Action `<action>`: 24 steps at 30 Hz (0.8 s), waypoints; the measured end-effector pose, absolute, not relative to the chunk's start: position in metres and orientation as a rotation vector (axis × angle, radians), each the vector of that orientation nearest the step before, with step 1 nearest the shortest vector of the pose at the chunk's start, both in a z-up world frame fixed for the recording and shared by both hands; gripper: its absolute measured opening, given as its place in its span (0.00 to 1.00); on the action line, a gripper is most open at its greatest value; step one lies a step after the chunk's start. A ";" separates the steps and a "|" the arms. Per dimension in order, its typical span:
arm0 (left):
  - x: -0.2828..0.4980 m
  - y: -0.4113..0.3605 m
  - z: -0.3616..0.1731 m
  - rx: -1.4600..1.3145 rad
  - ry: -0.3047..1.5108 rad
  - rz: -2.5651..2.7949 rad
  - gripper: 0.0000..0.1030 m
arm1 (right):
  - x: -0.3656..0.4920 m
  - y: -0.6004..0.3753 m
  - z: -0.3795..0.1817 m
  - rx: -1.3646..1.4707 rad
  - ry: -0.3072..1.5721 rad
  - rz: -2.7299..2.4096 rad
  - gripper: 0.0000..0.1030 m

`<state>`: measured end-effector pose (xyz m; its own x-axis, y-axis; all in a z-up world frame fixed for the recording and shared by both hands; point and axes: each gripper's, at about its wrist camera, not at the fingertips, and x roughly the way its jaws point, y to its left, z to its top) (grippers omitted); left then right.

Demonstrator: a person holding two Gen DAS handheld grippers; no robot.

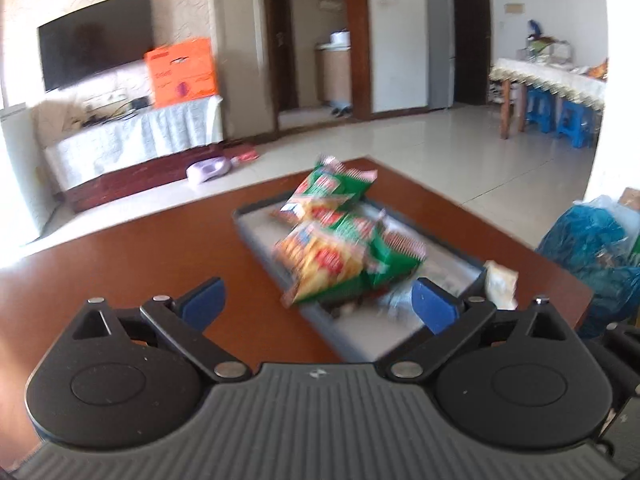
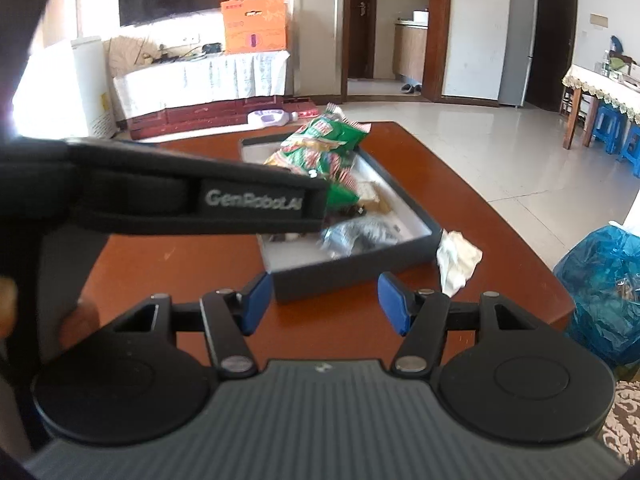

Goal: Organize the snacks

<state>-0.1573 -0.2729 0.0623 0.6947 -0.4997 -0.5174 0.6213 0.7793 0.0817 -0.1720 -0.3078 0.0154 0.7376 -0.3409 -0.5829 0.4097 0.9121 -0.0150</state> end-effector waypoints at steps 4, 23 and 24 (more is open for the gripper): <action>-0.177 -0.251 0.057 0.323 0.464 -0.583 0.99 | -0.179 -0.302 0.012 0.108 0.630 -0.404 0.60; -0.191 -0.202 0.049 0.241 0.506 -0.563 0.99 | -0.179 -0.276 -0.001 0.027 0.686 -0.353 0.60; -0.190 -0.201 0.049 0.243 0.508 -0.561 0.99 | -0.178 -0.275 -0.001 0.026 0.689 -0.351 0.60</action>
